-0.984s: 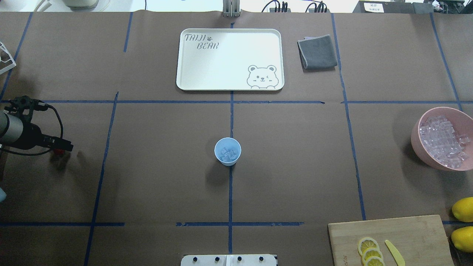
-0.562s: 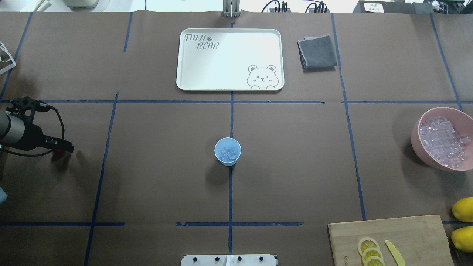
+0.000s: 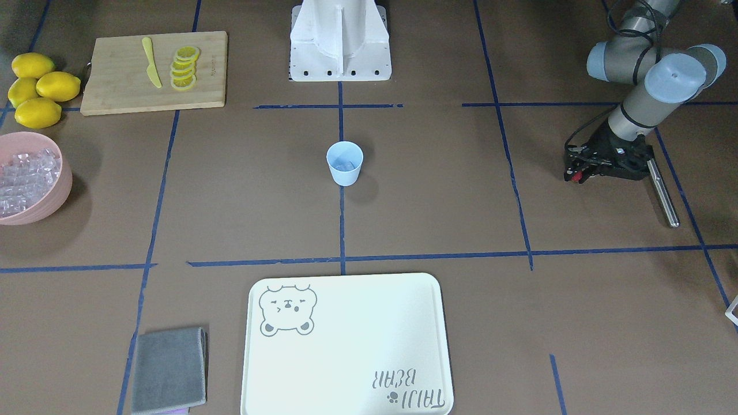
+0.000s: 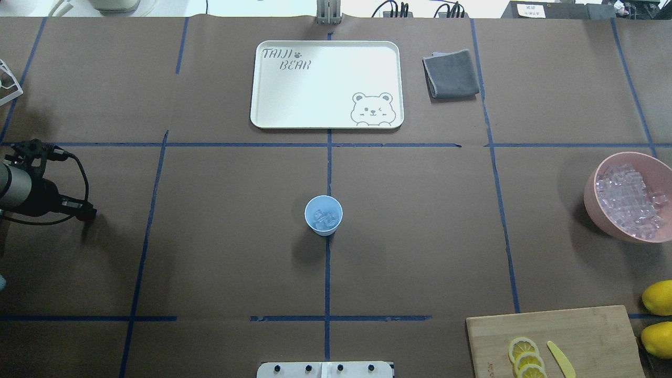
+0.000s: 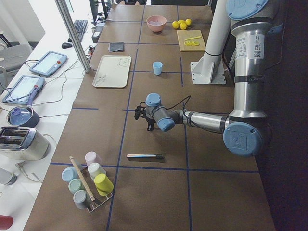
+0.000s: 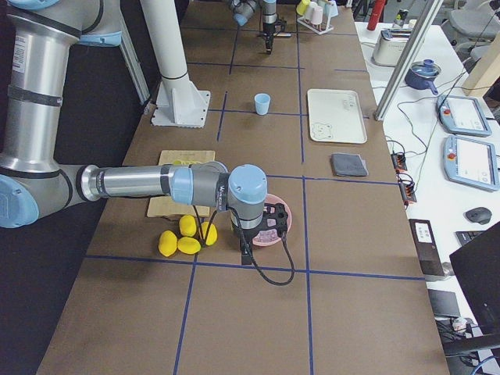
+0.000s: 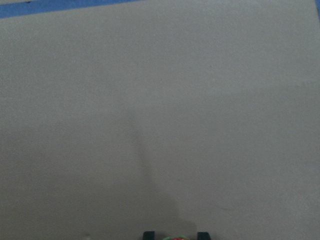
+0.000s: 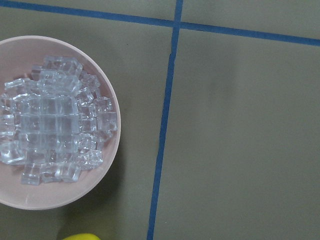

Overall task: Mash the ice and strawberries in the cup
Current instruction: 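Carry the strawberry with the left gripper over the light-blue cup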

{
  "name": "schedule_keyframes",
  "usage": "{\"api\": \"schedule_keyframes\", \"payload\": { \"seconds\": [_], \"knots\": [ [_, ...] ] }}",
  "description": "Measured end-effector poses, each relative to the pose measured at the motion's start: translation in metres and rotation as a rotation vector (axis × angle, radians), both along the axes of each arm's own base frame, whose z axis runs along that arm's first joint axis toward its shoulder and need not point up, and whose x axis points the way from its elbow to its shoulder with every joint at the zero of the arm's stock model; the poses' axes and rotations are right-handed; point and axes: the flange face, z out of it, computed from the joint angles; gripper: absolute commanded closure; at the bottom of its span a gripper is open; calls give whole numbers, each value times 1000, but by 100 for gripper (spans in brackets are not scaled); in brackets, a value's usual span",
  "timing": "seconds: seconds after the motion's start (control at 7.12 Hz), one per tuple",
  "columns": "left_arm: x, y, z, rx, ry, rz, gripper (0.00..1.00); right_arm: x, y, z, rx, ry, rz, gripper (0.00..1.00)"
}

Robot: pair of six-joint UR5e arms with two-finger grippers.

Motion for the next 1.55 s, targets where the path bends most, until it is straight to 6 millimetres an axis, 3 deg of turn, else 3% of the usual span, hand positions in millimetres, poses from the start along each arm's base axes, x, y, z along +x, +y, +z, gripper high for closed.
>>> {"api": "schedule_keyframes", "payload": {
  "seconds": [0.14,0.28,0.42,0.7,0.98,1.12,1.55],
  "knots": [
    [0,-1,-11,1,1,-1,94,0,0,0,1,0,0,1],
    [2,-4,-35,-2,-4,-4,94,0,0,-1,1,0,0,1],
    [6,-11,-71,-1,-4,-8,94,0,0,-1,1,0,0,0],
    [28,-36,-154,-5,-5,-15,94,0,0,-1,4,0,-3,0],
    [60,-64,-251,-76,-11,-54,95,0,-1,-1,6,1,-4,0],
    [78,-67,-295,-116,-13,-75,95,0,-1,-2,8,1,-4,0],
    [159,-30,-374,-169,1,-123,95,0,-4,-3,29,3,-3,0]
  ]
}}
